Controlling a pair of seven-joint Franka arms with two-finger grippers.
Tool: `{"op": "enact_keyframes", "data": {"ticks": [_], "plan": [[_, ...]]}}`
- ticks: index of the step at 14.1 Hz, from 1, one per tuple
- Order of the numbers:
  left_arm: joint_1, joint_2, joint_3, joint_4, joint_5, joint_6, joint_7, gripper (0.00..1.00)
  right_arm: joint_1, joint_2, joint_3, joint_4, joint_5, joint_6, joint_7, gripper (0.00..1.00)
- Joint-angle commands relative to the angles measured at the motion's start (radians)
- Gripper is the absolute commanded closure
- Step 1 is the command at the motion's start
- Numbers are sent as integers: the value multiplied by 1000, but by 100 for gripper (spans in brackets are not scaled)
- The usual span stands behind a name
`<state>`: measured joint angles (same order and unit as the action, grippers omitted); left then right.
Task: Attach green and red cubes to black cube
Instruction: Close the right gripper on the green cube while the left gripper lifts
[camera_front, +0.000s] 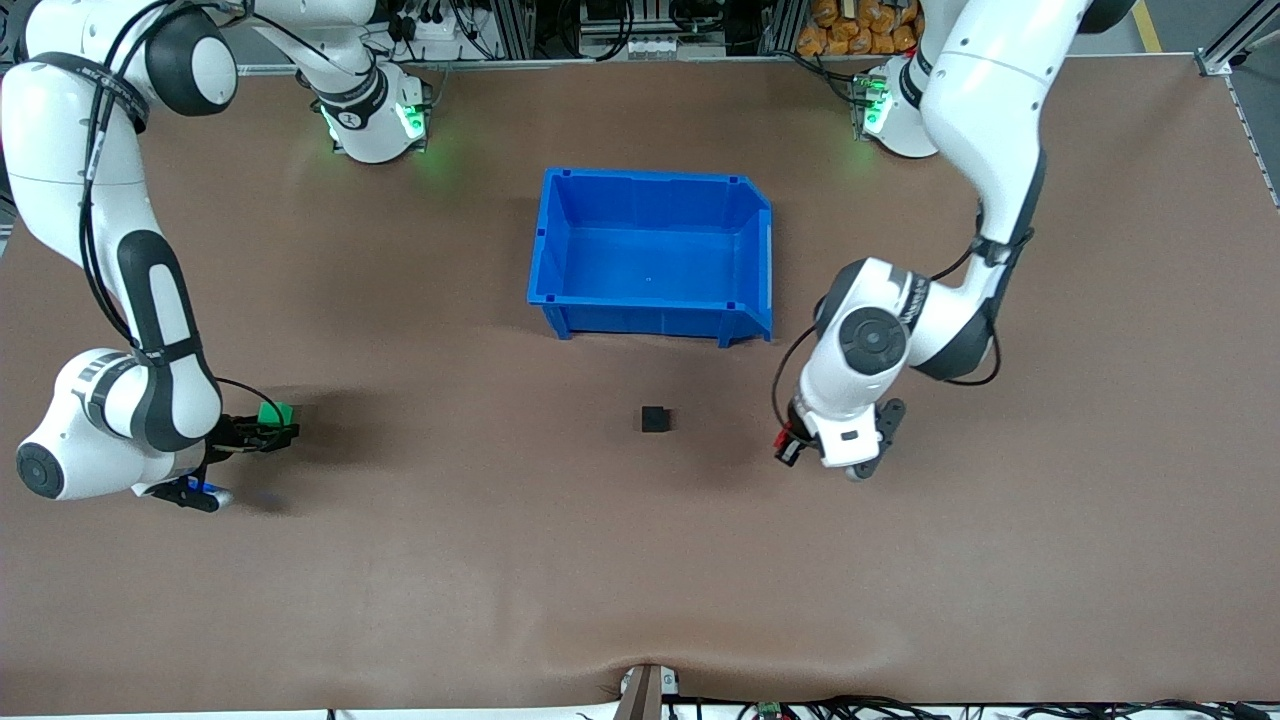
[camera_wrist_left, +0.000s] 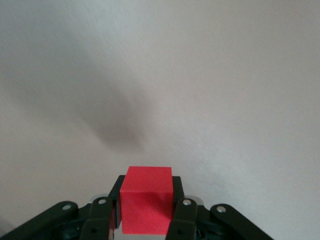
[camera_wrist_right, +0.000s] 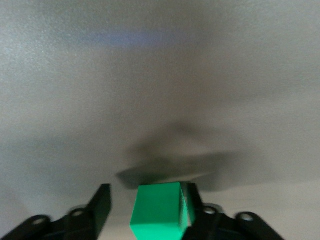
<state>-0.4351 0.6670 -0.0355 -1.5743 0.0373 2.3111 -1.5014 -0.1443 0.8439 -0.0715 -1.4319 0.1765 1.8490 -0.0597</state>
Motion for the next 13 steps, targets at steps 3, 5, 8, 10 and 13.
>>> {"op": "enact_keyframes", "data": {"ticks": [3, 5, 8, 10, 13], "plan": [[-51, 77, 9, 120, -69, -68, -98, 100, -9, 17, 4, 31, 21, -24, -8, 77], [-73, 80, 9, 120, -100, -70, -166, 100, -12, 15, 2, 31, 21, -25, -9, 100], [-88, 82, 9, 120, -204, -79, -241, 100, -9, 12, 4, 37, 26, -30, -2, 100], [-100, 100, 9, 122, -234, -75, -308, 100, -11, 11, 4, 77, 49, -88, 82, 100], [-120, 155, 9, 152, -254, -41, -500, 100, 11, 8, 10, 136, 75, -198, 336, 100]]}}
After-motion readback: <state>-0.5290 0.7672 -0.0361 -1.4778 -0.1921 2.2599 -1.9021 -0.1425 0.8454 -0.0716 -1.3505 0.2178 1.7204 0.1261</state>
